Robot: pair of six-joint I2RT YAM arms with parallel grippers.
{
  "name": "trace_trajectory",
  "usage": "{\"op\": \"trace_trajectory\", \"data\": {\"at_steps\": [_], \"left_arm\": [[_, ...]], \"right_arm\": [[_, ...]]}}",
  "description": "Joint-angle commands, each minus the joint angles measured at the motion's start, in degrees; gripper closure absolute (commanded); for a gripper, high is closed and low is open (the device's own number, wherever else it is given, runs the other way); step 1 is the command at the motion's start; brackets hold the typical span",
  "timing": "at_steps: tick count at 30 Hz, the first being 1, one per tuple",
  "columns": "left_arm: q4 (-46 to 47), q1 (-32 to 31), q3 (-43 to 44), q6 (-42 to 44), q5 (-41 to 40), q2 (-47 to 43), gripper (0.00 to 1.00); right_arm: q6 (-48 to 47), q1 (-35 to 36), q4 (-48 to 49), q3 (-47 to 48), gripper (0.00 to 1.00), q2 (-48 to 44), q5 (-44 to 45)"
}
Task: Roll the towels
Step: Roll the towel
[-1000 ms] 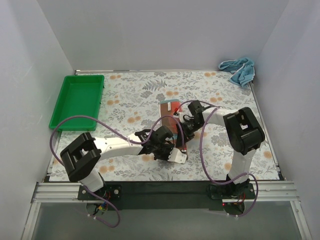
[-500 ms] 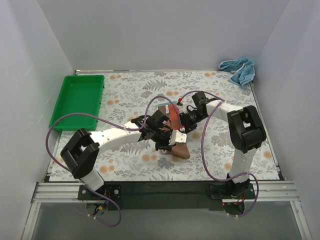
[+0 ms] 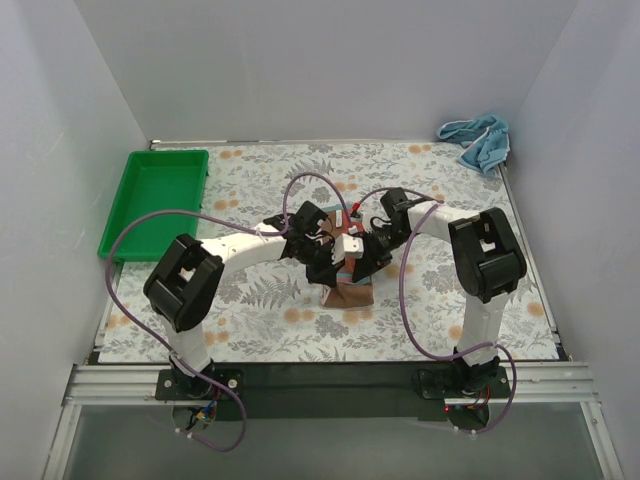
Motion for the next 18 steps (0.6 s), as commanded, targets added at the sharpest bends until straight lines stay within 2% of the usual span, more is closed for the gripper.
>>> {"op": "trace_trajectory", "data": {"at_steps": [1, 8, 11, 18], "left_arm": [[1.5, 1.28, 2.36, -1.33, 2.02, 0.7, 1.0], [1.51, 1.81, 4.03, -1.6, 2.82, 1.85, 0.99], [0.63, 1.81, 5.08, -1.16, 2.73, 2.55, 0.98], [-0.69, 1.9, 6.05, -0.11, 2.56, 3.25, 0.98]], "right_arm": [[-2.18, -0.31, -1.38, 2.04, 0.5, -1.94, 2.41], [-3.76, -1.89, -4.54, 4.32, 0.33, -4.49, 0.92], [-5.0, -2.07, -5.77, 4.41, 0.29, -5.37, -0.58], [-9.21, -3.12, -9.45, 3.8, 0.32, -6.61, -3.39]]}}
